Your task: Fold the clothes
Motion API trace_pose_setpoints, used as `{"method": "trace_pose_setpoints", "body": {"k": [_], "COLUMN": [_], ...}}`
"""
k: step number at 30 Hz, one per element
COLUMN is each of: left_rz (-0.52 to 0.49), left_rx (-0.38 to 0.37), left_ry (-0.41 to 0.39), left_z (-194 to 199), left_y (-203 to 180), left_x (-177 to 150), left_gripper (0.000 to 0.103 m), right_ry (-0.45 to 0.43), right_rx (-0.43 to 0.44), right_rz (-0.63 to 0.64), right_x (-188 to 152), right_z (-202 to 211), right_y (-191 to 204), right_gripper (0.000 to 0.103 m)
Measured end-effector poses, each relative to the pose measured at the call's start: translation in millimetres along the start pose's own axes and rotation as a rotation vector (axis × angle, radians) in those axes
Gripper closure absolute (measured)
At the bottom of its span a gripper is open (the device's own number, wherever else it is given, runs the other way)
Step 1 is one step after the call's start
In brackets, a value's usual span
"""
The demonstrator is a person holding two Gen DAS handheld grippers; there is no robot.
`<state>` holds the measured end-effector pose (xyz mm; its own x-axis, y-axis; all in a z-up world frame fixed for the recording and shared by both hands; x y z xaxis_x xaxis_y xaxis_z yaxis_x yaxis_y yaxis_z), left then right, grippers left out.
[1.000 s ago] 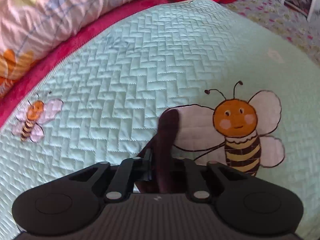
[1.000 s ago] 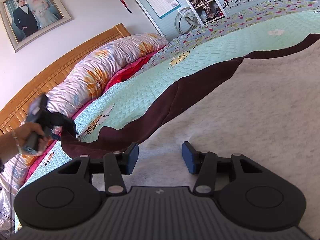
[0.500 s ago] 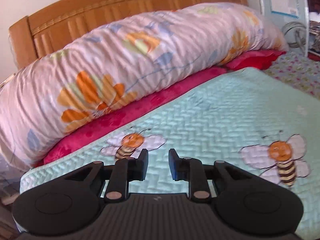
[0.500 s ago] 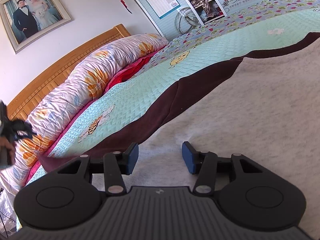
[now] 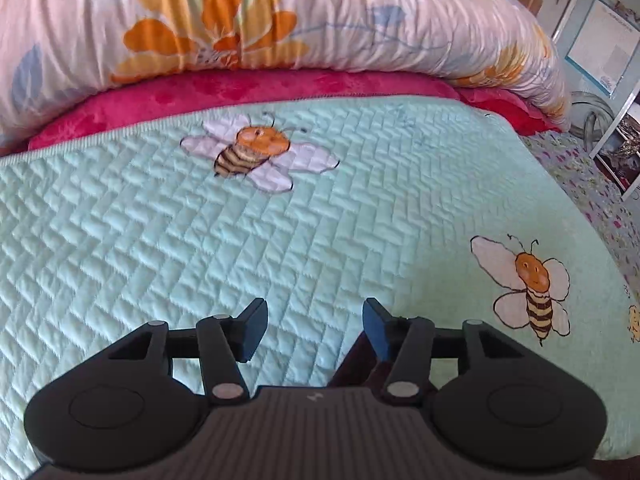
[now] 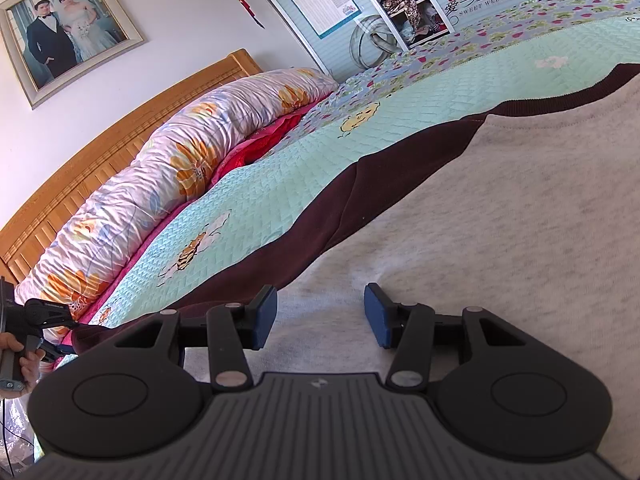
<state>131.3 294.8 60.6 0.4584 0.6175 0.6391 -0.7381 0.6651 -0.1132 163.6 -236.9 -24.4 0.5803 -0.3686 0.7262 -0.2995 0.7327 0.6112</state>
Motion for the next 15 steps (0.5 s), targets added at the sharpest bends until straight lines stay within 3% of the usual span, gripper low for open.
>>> {"method": "trace_pose_setpoints", "body": {"k": [3, 7, 8, 9, 10, 12, 15], "left_rz": [-0.162, -0.301, -0.323, -0.346, -0.378, -0.412, -0.151], "left_rx": [0.044, -0.039, -0.05, -0.062, -0.095, -0.123, -0.246], "left_ry": [-0.046, 0.089, 0.116, 0.143, 0.179, 0.167, 0.18], "left_z": [4, -13, -19, -25, -29, -25, 8], "left_y": [-16, -26, -28, -30, -36, -42, -28], "left_x": [11, 2, -2, -5, -7, -4, 29], "left_gripper": [0.04, 0.048, 0.066, 0.101, 0.1, 0.1, 0.1], "right_ry": [0.0, 0.0, 0.0, 0.0, 0.0, 0.0, 0.0], "right_rx": [0.0, -0.001, -0.001, -0.001, -0.001, -0.001, 0.0], "right_rz": [0.0, 0.001, 0.001, 0.002, 0.002, 0.001, 0.0], "right_x": [0, 0, 0, 0, 0, 0, 0], "right_z": [0, 0, 0, 0, 0, 0, 0], "right_y": [0, 0, 0, 0, 0, 0, 0], "right_gripper": [0.051, 0.051, 0.051, 0.051, 0.051, 0.051, 0.051]}}
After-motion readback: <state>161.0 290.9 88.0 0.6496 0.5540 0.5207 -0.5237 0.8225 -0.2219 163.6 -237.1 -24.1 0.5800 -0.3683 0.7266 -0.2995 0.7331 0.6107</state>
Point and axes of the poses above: each gripper's, at about its wrist camera, not at the fingertips, and z roughly against the way its jaws point, y to its left, x to its top, the point moved 5 cm from there along -z, roughly the way its jaws point, and after that the axes turned 6 degrees about x, right-handed, at the moved point
